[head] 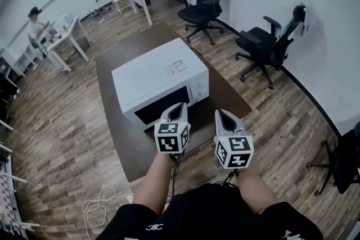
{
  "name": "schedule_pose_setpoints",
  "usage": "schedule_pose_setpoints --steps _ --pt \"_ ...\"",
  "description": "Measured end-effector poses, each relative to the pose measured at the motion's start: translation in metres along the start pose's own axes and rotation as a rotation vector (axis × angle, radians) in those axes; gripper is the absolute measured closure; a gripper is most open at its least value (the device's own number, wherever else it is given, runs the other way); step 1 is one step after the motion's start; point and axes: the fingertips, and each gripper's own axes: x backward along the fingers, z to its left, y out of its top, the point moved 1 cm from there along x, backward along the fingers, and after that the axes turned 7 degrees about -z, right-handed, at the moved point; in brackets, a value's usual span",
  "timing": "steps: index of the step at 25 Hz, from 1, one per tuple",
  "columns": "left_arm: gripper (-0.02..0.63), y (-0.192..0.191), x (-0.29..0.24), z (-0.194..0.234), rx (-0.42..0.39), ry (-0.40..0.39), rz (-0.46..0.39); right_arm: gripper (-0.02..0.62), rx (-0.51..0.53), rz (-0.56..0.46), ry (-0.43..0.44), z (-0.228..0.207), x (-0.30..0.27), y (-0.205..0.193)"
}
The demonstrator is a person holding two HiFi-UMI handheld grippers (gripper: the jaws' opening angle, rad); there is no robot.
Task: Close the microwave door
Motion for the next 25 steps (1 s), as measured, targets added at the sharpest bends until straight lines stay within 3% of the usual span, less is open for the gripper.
schedule_pose_setpoints --steps 10,25 --pt "0.597 0.025 0.075 0.02 -0.005 0.049 -0.085 0.588 0.046 -0.017 0.123 0.07 -0.014 0.008" --pt "0.595 0.017 0.097 0.038 -0.017 0.051 -0.042 0.588 0.043 -0.002 0.147 0.108 -0.017 0.0"
